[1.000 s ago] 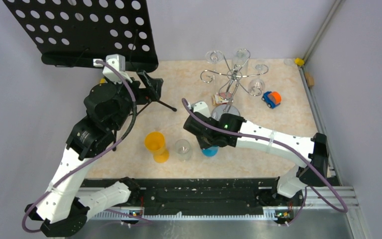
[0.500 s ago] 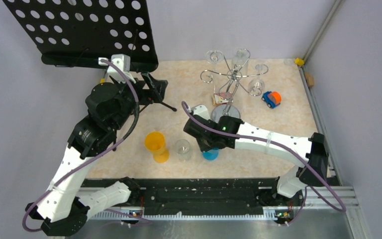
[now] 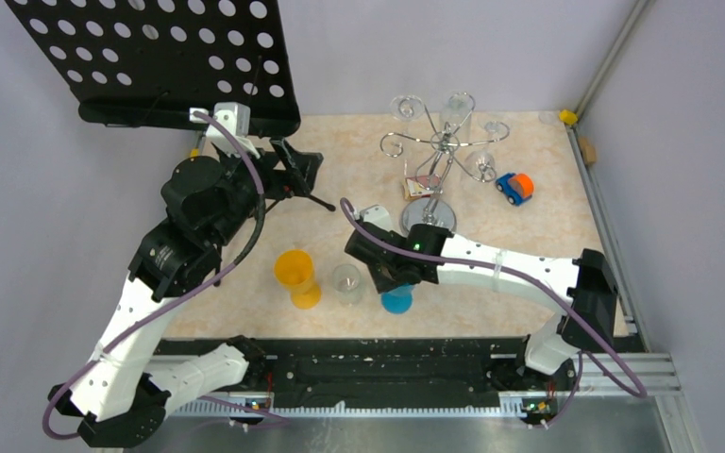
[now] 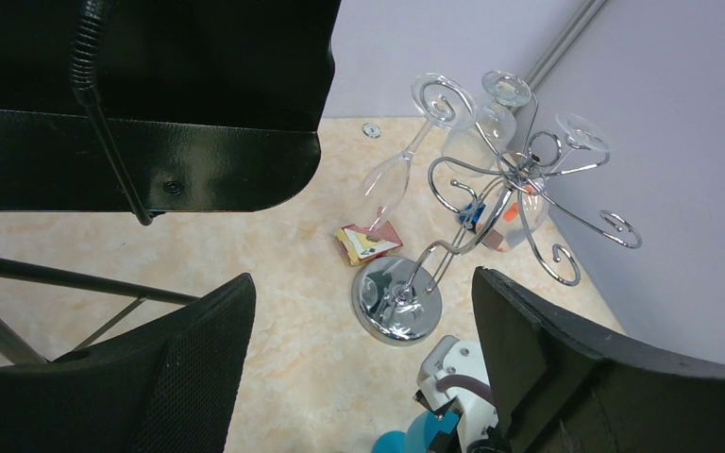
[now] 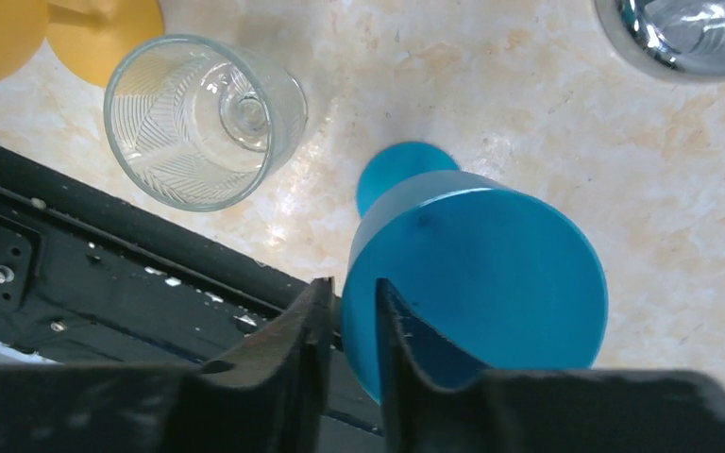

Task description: Take the wine glass off the wine glass rack

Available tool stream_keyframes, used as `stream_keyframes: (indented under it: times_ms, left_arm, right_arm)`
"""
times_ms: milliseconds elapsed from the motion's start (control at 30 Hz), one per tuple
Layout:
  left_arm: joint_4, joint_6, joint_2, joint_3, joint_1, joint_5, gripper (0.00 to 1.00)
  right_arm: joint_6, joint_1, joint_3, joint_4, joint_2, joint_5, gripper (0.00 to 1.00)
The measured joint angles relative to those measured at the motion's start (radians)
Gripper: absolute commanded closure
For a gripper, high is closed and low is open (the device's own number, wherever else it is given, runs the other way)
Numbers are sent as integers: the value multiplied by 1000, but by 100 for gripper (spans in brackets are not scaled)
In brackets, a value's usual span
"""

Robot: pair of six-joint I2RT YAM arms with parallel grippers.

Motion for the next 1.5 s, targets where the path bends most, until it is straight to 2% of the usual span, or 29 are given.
stream_keyframes:
  times_ms: [100, 200, 367, 767, 900, 967, 1100, 1200, 1367, 1500]
  left_arm:
    - [0, 0, 0, 0, 0, 0, 12]
    - [0, 0, 0, 0, 0, 0, 12]
    - [1, 1, 0, 0, 0, 4, 12]
    - [17, 4, 0, 0, 0, 26, 12]
    - [23, 3, 0, 0, 0, 33, 12]
    - [25, 3, 0, 0, 0, 39, 12]
    - [27, 2, 0, 0, 0, 61, 12]
    - [26, 2, 2, 0, 0, 85, 12]
    - [23, 2, 19, 0, 0, 159, 12]
    - [16, 3, 35, 0, 0, 223, 12]
  right_arm:
    - [2, -3, 0, 2, 1, -5, 57]
    - [-1, -10, 0, 3, 0, -6, 52]
    - [-11, -40, 2, 5, -55, -32, 51]
    - [-77, -177, 84, 145, -417, -192, 52]
    - [-105, -227, 202, 183, -453, -206, 44]
    - [-116, -259, 274, 180, -438, -207, 27]
    - [-137, -381, 445, 150, -355, -214, 25]
    - [-142, -489, 519, 125, -293, -219, 27]
    - [-128, -679, 539, 74, -238, -257, 34]
    - [-85, -892, 504, 70, -236, -316, 40]
